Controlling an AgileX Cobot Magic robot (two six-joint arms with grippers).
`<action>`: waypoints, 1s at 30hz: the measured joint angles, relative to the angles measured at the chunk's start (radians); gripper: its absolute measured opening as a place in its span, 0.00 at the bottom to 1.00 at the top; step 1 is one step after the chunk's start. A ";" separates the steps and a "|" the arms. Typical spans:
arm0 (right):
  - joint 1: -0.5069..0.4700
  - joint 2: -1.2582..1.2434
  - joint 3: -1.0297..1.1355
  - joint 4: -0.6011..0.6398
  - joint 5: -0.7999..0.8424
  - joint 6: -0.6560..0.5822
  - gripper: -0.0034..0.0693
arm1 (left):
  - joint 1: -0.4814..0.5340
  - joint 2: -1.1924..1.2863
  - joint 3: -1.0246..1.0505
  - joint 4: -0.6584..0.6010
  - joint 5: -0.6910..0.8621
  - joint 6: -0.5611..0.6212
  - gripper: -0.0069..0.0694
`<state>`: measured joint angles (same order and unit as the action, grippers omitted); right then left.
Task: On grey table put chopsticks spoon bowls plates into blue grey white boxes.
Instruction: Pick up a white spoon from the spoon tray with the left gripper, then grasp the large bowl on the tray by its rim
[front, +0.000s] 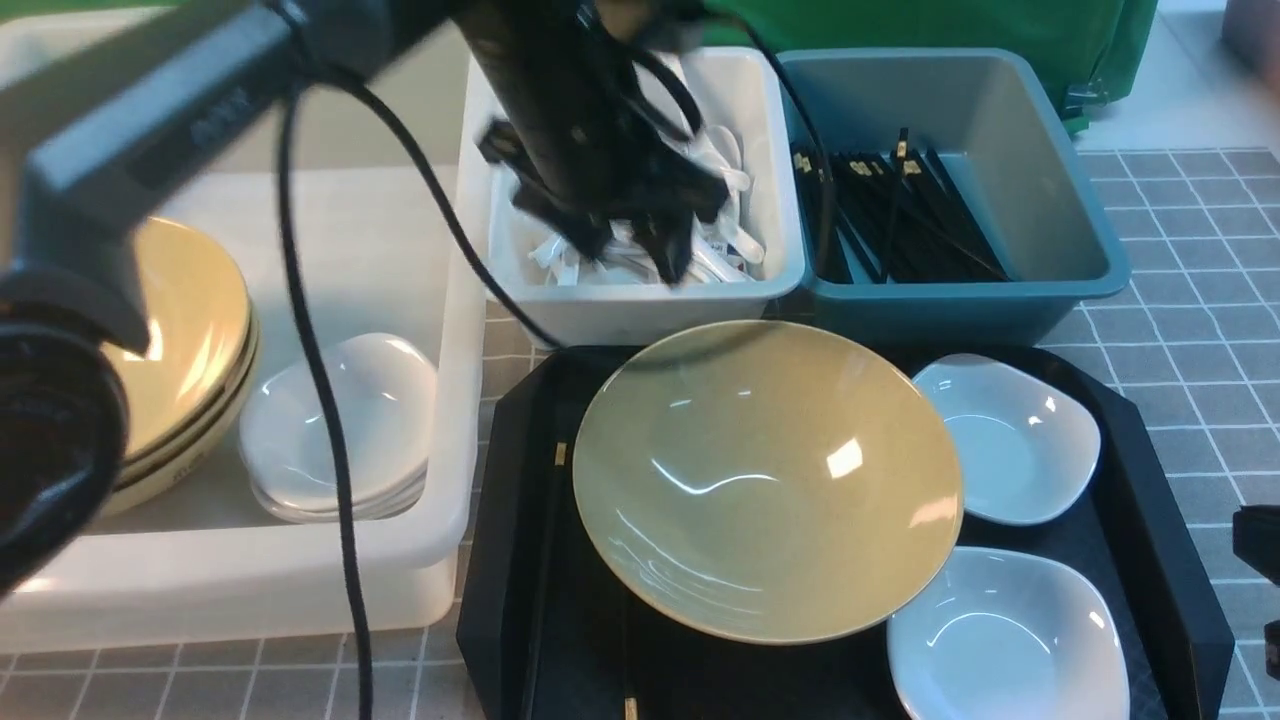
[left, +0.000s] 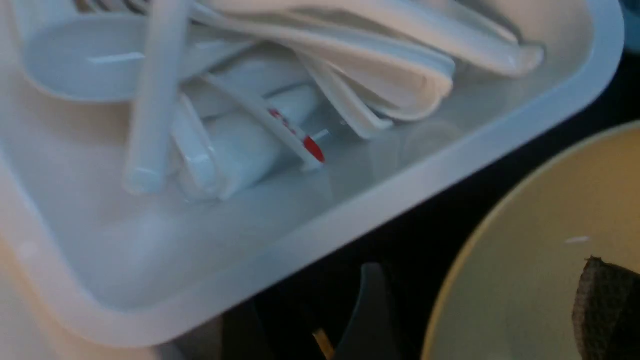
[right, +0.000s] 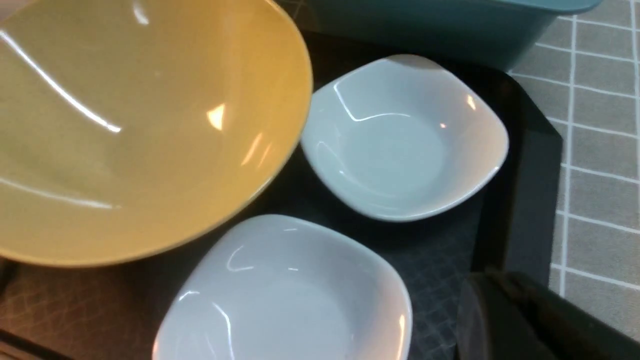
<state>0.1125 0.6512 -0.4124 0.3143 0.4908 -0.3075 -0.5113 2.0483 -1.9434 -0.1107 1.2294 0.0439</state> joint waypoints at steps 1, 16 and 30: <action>0.008 0.000 0.000 0.000 0.000 0.000 0.10 | -0.027 0.008 0.034 0.024 0.002 0.000 0.66; 0.037 0.000 0.000 0.000 0.000 -0.003 0.10 | -0.080 0.114 0.100 0.099 -0.003 0.055 0.36; 0.037 0.000 0.000 0.001 0.001 -0.003 0.10 | 0.042 -0.246 0.104 -0.128 0.005 0.215 0.10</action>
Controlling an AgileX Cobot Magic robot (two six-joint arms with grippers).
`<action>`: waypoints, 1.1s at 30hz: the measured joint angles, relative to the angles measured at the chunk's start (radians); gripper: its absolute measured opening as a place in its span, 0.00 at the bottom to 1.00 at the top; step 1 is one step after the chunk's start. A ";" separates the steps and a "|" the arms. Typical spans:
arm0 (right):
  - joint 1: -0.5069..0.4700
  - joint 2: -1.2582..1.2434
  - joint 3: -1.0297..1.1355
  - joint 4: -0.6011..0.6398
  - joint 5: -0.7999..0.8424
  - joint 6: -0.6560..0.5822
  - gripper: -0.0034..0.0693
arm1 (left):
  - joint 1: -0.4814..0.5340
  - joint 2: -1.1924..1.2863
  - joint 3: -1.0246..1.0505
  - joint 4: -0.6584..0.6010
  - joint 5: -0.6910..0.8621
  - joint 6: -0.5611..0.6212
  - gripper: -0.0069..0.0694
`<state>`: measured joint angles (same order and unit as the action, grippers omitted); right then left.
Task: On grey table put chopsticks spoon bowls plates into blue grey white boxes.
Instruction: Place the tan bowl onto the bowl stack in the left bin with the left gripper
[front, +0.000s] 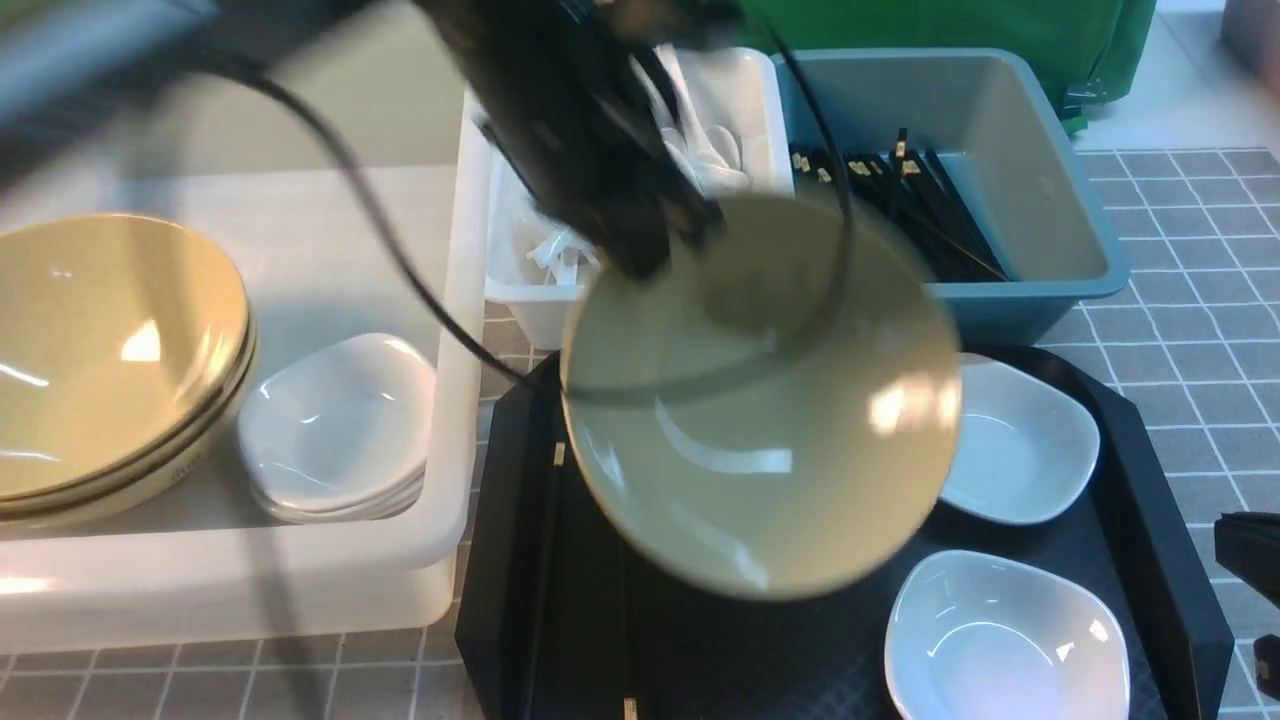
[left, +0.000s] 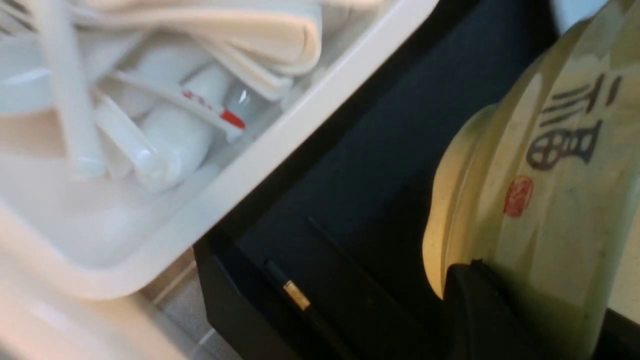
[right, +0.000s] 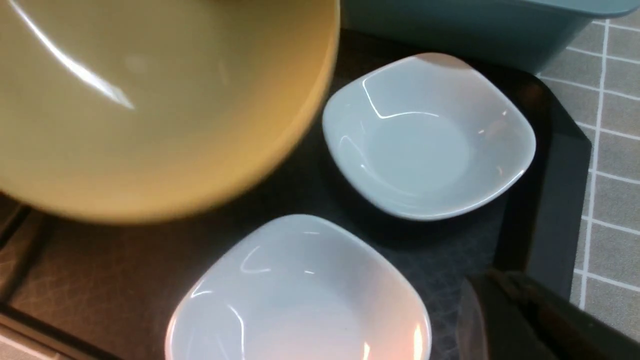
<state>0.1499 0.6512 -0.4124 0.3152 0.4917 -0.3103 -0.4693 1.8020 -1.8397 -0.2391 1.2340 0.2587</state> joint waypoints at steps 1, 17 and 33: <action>0.000 0.000 0.000 0.000 0.002 0.000 0.10 | 0.054 -0.072 0.001 -0.044 -0.009 0.004 0.10; 0.000 0.000 0.000 0.000 0.007 -0.001 0.10 | 1.062 -0.409 0.417 -0.056 -0.184 -0.109 0.10; 0.010 0.000 0.000 0.000 0.003 0.000 0.10 | 1.008 -0.401 0.724 -0.094 -0.465 0.021 0.61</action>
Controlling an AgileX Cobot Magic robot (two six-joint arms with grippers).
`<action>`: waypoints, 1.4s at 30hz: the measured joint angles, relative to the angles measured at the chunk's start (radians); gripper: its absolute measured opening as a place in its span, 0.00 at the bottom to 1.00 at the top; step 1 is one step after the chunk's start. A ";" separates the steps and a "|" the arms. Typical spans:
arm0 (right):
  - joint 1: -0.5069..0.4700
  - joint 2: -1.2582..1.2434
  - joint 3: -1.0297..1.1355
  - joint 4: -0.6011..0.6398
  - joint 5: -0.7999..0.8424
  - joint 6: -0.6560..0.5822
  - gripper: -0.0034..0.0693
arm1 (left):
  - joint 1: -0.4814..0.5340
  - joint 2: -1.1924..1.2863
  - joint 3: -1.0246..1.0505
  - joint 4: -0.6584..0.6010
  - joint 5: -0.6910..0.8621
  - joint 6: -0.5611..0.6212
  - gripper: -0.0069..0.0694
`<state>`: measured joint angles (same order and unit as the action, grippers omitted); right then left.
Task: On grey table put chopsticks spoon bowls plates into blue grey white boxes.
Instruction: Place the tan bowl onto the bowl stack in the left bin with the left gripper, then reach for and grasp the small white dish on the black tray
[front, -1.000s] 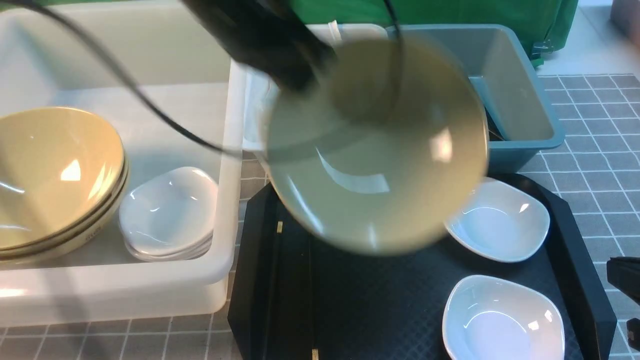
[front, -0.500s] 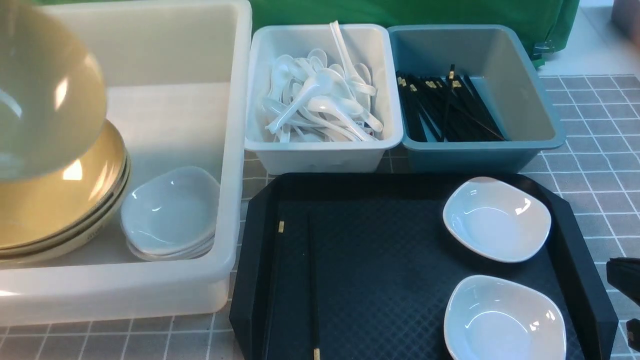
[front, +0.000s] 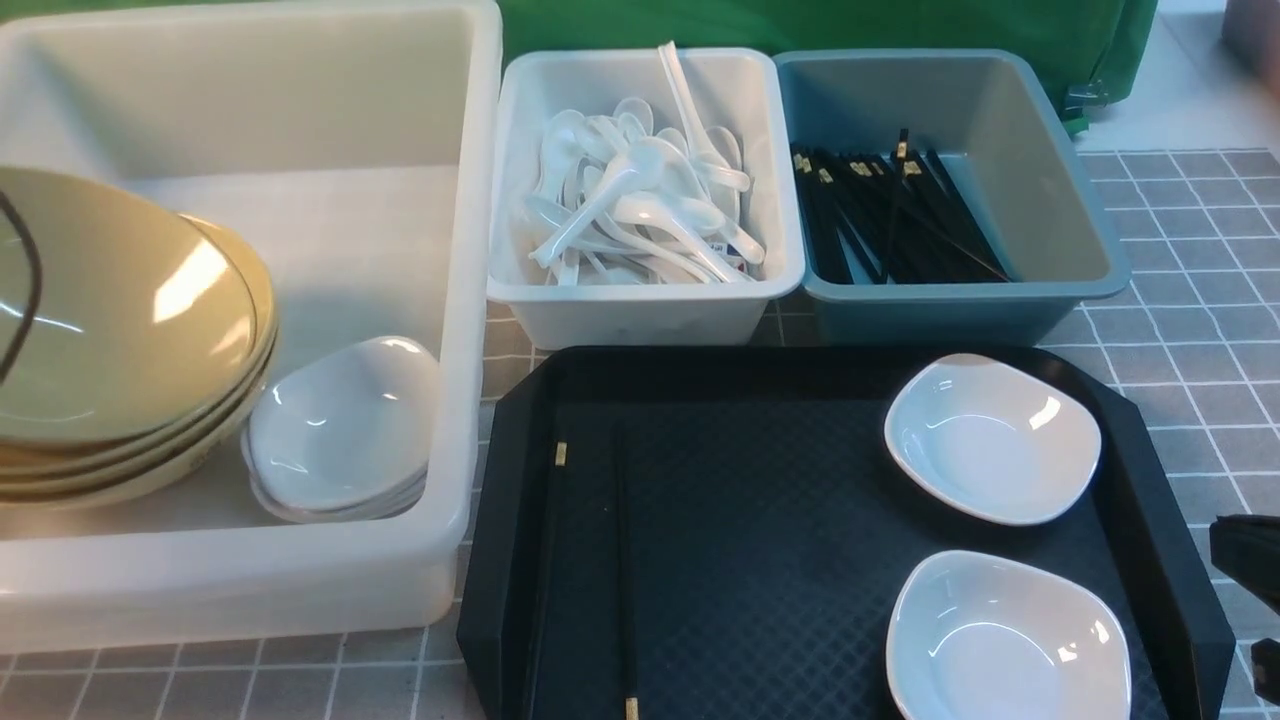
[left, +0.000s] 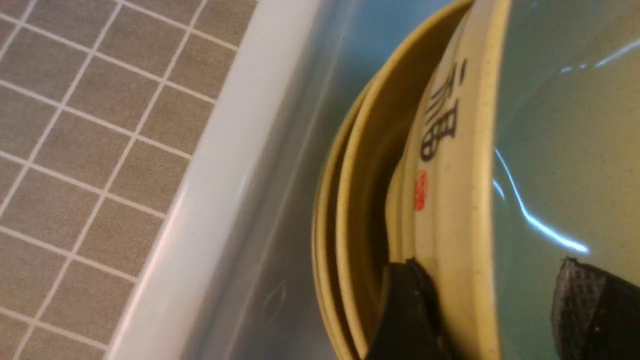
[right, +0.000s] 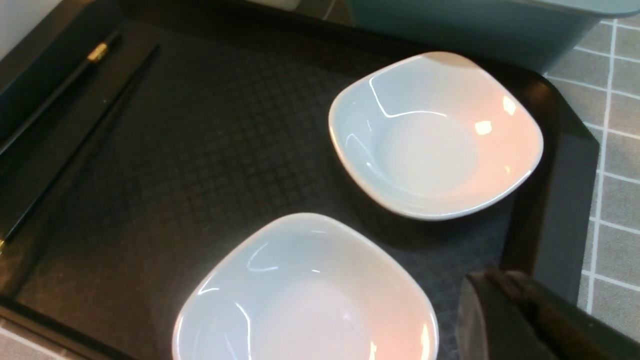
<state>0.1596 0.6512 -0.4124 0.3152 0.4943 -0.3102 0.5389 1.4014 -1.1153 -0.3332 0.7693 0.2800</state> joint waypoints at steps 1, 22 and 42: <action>0.000 0.000 0.001 0.000 -0.003 0.000 0.10 | -0.001 -0.013 -0.004 0.001 0.019 -0.012 0.66; 0.008 0.100 0.050 0.022 -0.022 0.032 0.32 | -0.148 -0.119 0.063 -0.126 0.055 -0.014 0.11; 0.008 0.776 -0.185 0.020 0.087 0.058 0.60 | -0.648 -0.769 0.328 -0.159 -0.187 0.352 0.08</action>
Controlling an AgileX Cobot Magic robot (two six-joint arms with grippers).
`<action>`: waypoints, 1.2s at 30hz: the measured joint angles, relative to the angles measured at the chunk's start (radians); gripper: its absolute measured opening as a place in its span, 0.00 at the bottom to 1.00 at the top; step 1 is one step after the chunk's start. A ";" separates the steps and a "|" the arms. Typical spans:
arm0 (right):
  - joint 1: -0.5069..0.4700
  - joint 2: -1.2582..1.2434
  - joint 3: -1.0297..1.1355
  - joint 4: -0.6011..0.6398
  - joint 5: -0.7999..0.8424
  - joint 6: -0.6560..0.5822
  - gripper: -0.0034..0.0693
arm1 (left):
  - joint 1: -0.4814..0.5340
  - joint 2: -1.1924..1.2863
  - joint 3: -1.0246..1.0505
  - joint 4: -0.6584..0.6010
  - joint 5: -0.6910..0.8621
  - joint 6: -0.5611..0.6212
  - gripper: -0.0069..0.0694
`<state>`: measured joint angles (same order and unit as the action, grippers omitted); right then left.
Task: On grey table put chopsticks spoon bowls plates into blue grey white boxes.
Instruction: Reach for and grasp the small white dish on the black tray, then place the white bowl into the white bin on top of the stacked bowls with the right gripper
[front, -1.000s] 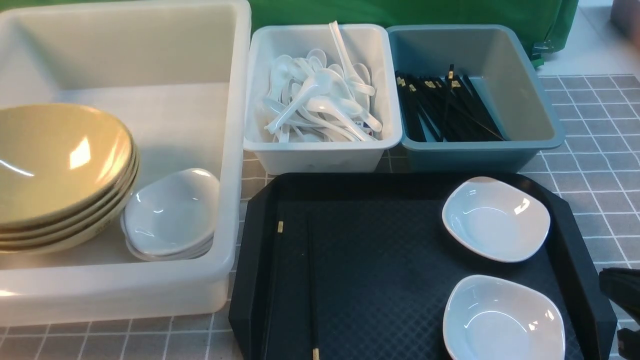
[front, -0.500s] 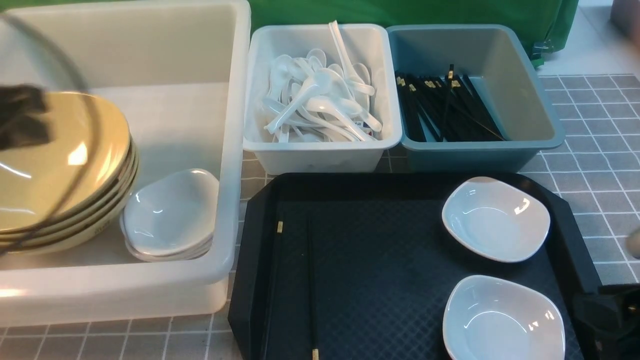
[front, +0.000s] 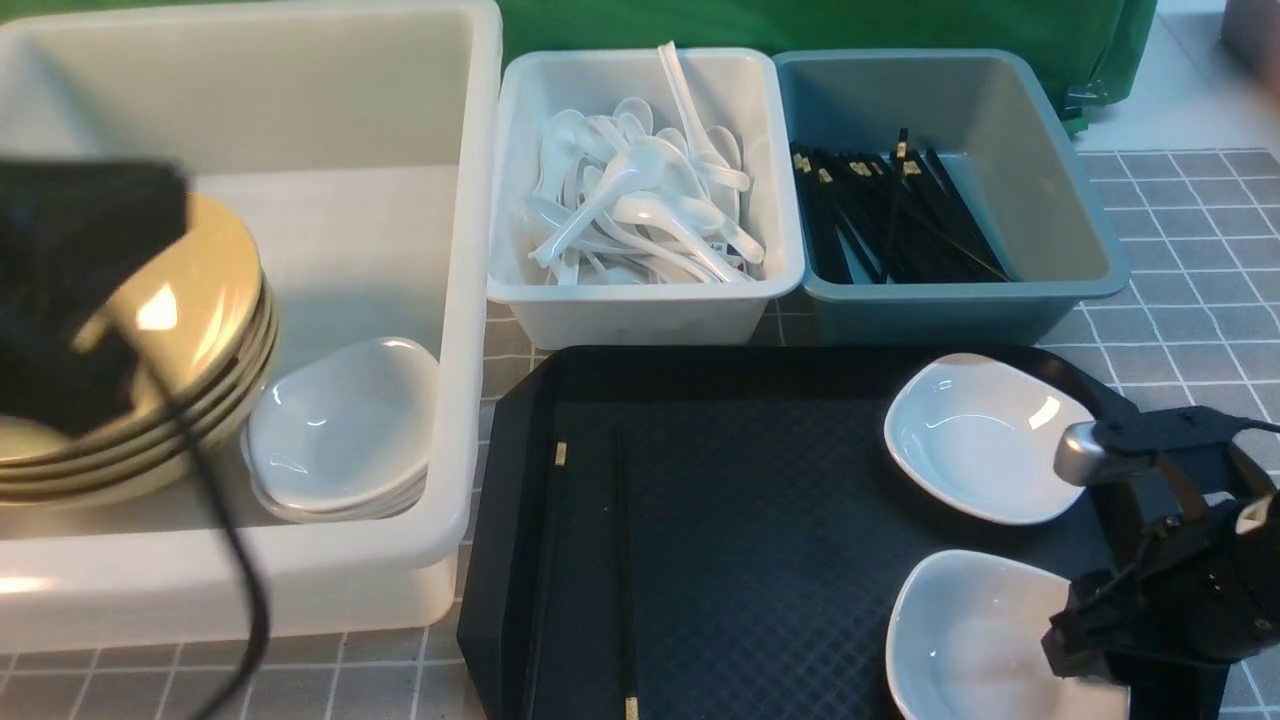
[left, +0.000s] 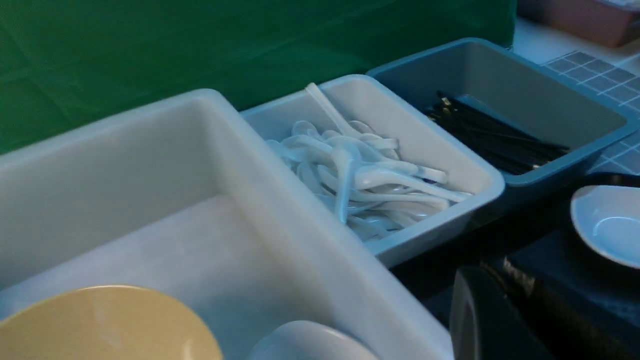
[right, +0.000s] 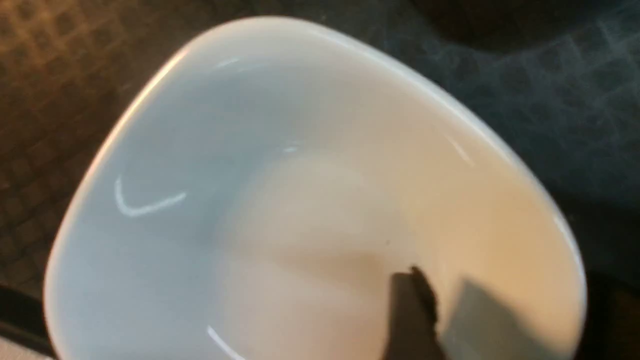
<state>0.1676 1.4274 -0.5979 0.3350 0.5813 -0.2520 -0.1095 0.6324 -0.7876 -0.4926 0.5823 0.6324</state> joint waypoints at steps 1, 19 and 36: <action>0.000 0.007 -0.004 0.002 0.000 0.000 0.52 | 0.001 -0.052 0.034 0.054 -0.013 -0.022 0.08; 0.113 -0.127 -0.523 0.226 0.238 -0.207 0.15 | 0.022 -0.639 0.438 0.696 -0.033 -0.737 0.08; 0.624 0.670 -1.485 -0.107 0.250 0.020 0.15 | 0.022 -0.648 0.443 0.705 -0.085 -0.744 0.08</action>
<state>0.7920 2.0974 -2.0833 0.2280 0.8318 -0.2315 -0.0875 -0.0151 -0.3442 0.2129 0.4972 -0.1120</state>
